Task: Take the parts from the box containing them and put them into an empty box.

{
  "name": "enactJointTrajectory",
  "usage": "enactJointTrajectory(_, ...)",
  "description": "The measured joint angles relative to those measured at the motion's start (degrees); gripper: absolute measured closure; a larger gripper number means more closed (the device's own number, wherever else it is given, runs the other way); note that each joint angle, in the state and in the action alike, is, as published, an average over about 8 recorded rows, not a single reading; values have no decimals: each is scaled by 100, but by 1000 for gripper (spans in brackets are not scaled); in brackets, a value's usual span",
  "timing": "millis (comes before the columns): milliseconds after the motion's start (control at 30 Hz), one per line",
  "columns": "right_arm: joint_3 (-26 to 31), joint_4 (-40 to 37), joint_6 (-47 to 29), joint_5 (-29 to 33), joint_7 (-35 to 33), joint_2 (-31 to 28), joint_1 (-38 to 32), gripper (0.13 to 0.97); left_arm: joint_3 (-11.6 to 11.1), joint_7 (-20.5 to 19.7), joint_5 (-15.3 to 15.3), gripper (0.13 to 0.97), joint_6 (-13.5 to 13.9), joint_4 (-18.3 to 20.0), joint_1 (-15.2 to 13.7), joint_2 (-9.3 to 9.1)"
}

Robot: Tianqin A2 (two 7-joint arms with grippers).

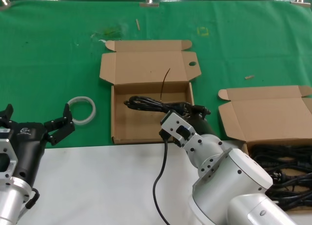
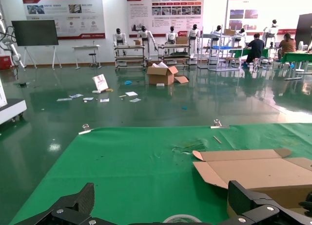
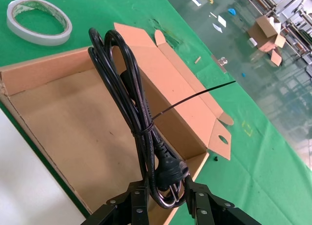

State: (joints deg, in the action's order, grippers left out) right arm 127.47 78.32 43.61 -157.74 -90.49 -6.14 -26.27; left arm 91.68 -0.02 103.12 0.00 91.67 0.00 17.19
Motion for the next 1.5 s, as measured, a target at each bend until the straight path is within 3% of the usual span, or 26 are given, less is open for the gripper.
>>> enactJointTrajectory(500,113,-173,-201,0,228,0,-142,815,0,0,0,132,0,0,0,0)
enactJointTrajectory(833,551,-238,-495,0,1025,-63,-326,815,0,0,0,132,0,0,0,0)
enactJointTrajectory(1167,571,-239,-511,0,1064,-64,-334,788,0,0,0,132,0,0,0,0)
enactJointTrajectory(1500,571,-239,-511,0,1064,-64,-334,674,0,0,0,132,0,0,0,0)
